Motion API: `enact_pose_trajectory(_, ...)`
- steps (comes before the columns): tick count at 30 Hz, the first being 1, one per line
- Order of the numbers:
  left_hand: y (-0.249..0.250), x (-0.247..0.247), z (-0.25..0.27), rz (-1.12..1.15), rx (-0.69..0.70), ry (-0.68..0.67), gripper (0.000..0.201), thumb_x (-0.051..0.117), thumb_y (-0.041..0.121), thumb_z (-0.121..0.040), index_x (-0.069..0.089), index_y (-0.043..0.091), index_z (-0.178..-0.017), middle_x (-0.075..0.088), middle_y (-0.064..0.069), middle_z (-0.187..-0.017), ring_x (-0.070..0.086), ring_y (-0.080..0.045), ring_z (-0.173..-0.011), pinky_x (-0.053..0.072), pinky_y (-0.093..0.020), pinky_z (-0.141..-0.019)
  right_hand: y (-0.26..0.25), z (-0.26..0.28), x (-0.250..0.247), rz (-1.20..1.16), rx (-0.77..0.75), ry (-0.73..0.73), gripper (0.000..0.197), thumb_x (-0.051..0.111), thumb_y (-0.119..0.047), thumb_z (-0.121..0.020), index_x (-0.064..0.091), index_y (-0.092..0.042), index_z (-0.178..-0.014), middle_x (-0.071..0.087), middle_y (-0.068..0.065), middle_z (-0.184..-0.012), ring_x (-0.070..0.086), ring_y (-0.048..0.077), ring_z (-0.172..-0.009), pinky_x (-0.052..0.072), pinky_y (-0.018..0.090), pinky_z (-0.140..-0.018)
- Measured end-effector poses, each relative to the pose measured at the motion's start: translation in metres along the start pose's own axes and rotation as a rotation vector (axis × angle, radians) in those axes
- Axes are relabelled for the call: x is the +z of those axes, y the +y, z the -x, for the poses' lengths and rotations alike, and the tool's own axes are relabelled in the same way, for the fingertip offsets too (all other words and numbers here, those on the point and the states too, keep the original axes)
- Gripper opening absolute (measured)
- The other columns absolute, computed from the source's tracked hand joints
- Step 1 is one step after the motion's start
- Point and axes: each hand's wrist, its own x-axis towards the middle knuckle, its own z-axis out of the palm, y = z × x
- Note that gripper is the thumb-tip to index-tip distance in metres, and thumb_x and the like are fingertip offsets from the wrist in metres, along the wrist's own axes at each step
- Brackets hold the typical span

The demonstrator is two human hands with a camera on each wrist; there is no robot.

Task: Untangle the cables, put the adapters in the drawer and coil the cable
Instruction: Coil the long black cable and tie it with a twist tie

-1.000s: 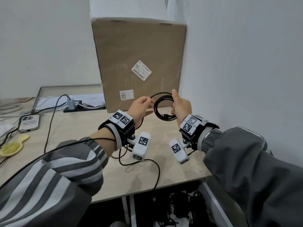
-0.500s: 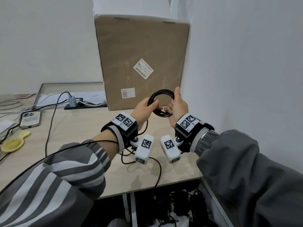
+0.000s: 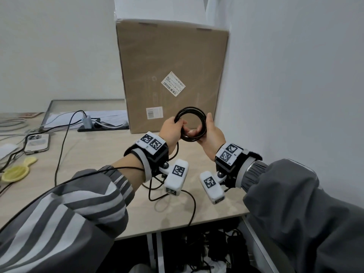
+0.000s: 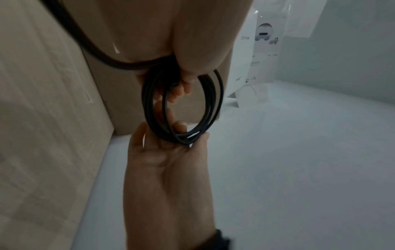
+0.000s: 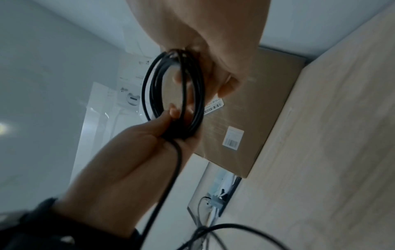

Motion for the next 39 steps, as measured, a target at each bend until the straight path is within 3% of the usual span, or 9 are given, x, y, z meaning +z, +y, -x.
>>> enact_pose_trajectory(7, 0.011, -0.011, -0.005, -0.736, 0.154, -0.184, 0.019, 0.034, 0.01, -0.098, 0.052, 0.01, -0.091, 0.054, -0.003, -0.07, 0.053, -0.025, -0.07, 0.042, -0.033, -0.067, -0.041, 0.005, -0.003, 0.755, -0.068, -0.157, 0.059, 0.03, -0.061, -0.096, 0.067, -0.015, -0.096, 0.069, 0.003, -0.1, 0.062, 0.017, -0.094, 0.045, 0.03, -0.085)
enact_pose_trajectory(10, 0.019, -0.001, 0.004, -0.963, 0.269, -0.332, 0.016, 0.037, 0.003, -0.095, 0.052, 0.01, -0.093, 0.053, -0.003, -0.08, 0.05, -0.022, -0.076, 0.04, -0.031, -0.069, -0.053, 0.004, 0.008, 0.972, -0.032, -0.291, 0.066, 0.043, -0.064, -0.09, 0.069, -0.004, -0.09, 0.072, 0.009, -0.081, 0.067, 0.023, -0.071, 0.054, 0.03, -0.075)
enact_pose_trajectory(13, 0.015, 0.0, 0.003, -0.846, 0.264, -0.32, 0.016, 0.038, 0.007, -0.096, 0.051, 0.007, -0.087, 0.051, -0.002, -0.067, 0.052, -0.022, -0.065, 0.043, -0.033, -0.064, -0.048, 0.004, 0.014, 1.088, -0.09, -0.204, 0.064, 0.044, -0.063, -0.09, 0.061, -0.006, -0.065, 0.056, 0.006, -0.055, 0.054, 0.022, -0.048, 0.052, 0.033, -0.063)
enact_pose_trajectory(16, 0.007, -0.008, 0.004, -0.528, 0.154, -0.238, 0.015, 0.047, 0.015, -0.097, 0.056, 0.005, -0.091, 0.058, -0.005, -0.063, 0.057, -0.017, -0.059, 0.048, -0.033, -0.062, -0.038, 0.003, 0.008, 0.94, -0.208, -0.102, 0.055, 0.05, -0.057, -0.09, 0.053, -0.01, -0.063, 0.045, 0.004, -0.052, 0.045, 0.021, -0.045, 0.043, 0.035, -0.058)
enact_pose_trajectory(20, -0.003, -0.018, 0.012, -0.04, -0.041, -0.351, 0.015, 0.049, 0.023, -0.099, 0.05, 0.013, -0.11, 0.063, -0.002, -0.072, 0.06, -0.015, -0.076, 0.044, -0.03, -0.074, -0.03, 0.002, 0.003, 0.445, -0.149, 0.064, 0.049, 0.055, -0.051, -0.09, 0.039, -0.019, -0.056, 0.031, -0.005, -0.046, 0.028, 0.015, -0.042, 0.03, 0.029, -0.046)
enact_pose_trajectory(26, 0.003, -0.006, 0.017, 0.146, 0.024, -0.271, 0.015, 0.042, 0.007, -0.1, 0.053, 0.009, -0.09, 0.057, -0.006, -0.074, 0.058, -0.011, -0.067, 0.05, -0.022, -0.071, -0.022, 0.007, 0.006, 0.169, -0.088, 0.085, 0.044, 0.05, -0.049, -0.094, 0.035, -0.02, -0.064, 0.024, -0.005, -0.052, 0.022, 0.011, -0.043, 0.028, 0.024, -0.042)
enact_pose_trajectory(29, 0.007, -0.003, 0.016, 0.164, 0.015, -0.276, 0.016, 0.043, 0.007, -0.1, 0.054, 0.006, -0.089, 0.056, -0.005, -0.073, 0.055, -0.014, -0.07, 0.047, -0.026, -0.077, -0.019, 0.008, 0.003, 0.134, -0.083, 0.113, 0.045, 0.047, -0.049, -0.096, 0.036, -0.019, -0.064, 0.023, -0.005, -0.051, 0.022, 0.01, -0.041, 0.03, 0.024, -0.043)
enact_pose_trajectory(34, 0.013, 0.001, 0.021, 0.08, -0.023, -0.295, 0.023, 0.036, 0.012, -0.103, 0.055, 0.012, -0.089, 0.054, -0.002, -0.078, 0.057, -0.01, -0.073, 0.043, -0.023, -0.064, -0.011, 0.01, -0.007, 0.167, -0.056, 0.064, 0.053, 0.043, -0.051, -0.096, 0.033, -0.016, -0.058, 0.024, -0.002, -0.045, 0.023, 0.015, -0.041, 0.039, 0.025, -0.048)
enact_pose_trajectory(39, 0.011, 0.0, 0.02, -0.122, 0.051, -0.325, 0.029, 0.037, 0.007, -0.101, 0.057, 0.008, -0.122, 0.055, 0.002, -0.081, 0.042, -0.006, -0.061, 0.035, -0.02, -0.058, -0.006, 0.013, -0.014, 0.195, -0.004, -0.047, 0.058, 0.041, -0.05, -0.098, 0.038, -0.013, -0.053, 0.033, 0.002, -0.043, 0.032, 0.017, -0.041, 0.047, 0.03, -0.056)
